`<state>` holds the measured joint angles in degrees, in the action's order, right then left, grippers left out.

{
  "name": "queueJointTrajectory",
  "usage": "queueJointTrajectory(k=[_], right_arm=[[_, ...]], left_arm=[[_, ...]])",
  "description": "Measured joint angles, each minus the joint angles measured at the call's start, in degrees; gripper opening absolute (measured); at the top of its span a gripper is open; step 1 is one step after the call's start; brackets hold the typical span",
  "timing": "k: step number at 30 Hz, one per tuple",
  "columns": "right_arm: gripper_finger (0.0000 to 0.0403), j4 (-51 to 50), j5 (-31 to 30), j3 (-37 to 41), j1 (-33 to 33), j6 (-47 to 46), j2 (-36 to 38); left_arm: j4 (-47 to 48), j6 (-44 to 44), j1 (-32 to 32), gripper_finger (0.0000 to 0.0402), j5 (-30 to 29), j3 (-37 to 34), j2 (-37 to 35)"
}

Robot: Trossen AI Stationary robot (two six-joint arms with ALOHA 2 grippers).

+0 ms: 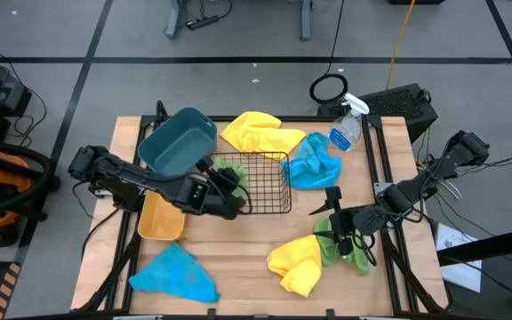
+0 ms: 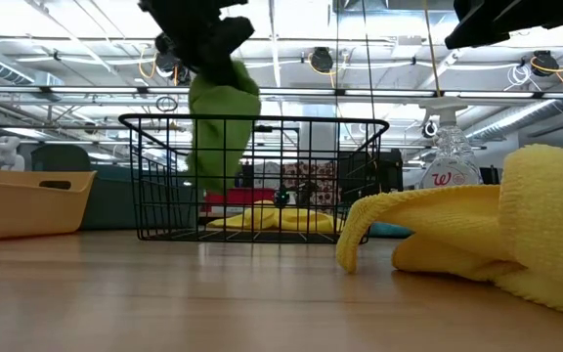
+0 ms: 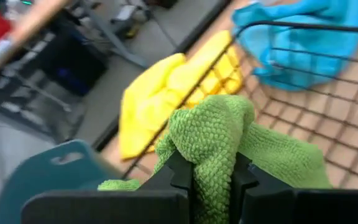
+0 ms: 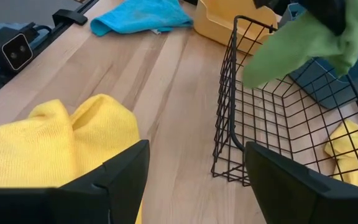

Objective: Sort microfiber towel by color & place in baskets
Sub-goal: Put the left green microfiber towel into the black wire basket

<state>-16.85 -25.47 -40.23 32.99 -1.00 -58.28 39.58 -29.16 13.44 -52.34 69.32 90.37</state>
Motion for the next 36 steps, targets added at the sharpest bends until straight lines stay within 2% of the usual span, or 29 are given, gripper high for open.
queueJointTrajectory(k=[3, 7, 10, 12, 16, 19, 25, 28, 32, 36], right_arm=[[0.0255, 0.0, 0.0, 0.0, 0.0, 0.0, 0.0], [0.0255, -0.1, 0.0, 0.0, 0.0, 0.0, 0.0], [0.0255, -0.2, 0.0, 0.0, 0.0, 0.0, 0.0], [0.0255, -0.2, 0.0, 0.0, 0.0, 0.0, 0.0], [0.0255, -0.6, 0.0, 0.0, 0.0, -0.9, 0.0], [0.0255, -1.9, 0.0, 0.0, 0.0, -1.8, 0.0], [0.0255, -3.1, -0.1, 0.0, 0.0, -2.8, 0.0], [0.0255, -3.2, -0.1, 0.0, 0.0, -2.8, 0.0], [0.0255, -3.3, -0.1, 0.0, 0.0, -2.9, 0.0], [0.0255, -3.5, -0.2, 0.0, 0.0, -3.7, 0.0]], left_arm=[[-5.8, 4.2, 0.0, 0.0038, 3.7, -1.4, 0.3], [-13.3, 9.5, 0.1, 0.0038, 11.8, -1.6, 0.3], [-16.4, 13.1, 0.1, 0.0038, 15.1, -1.6, 0.3], [-17.0, 14.7, 0.1, 0.0038, 15.9, -1.6, 0.3], [-16.7, 14.8, -0.9, 0.0038, 13.1, -2.8, 0.2], [-16.3, 14.6, -2.7, 0.0038, 13.3, -4.5, 0.2], [-19.2, 13.4, -6.0, 0.0038, 21.6, -8.7, 0.3], [-20.8, 10.1, -6.7, 0.0039, 22.2, -8.7, 0.2], [-21.3, 10.1, -6.5, 0.0047, 22.8, -8.7, -0.2], [-18.4, 10.1, -6.0, 0.0049, 25.4, -8.7, -0.2]])
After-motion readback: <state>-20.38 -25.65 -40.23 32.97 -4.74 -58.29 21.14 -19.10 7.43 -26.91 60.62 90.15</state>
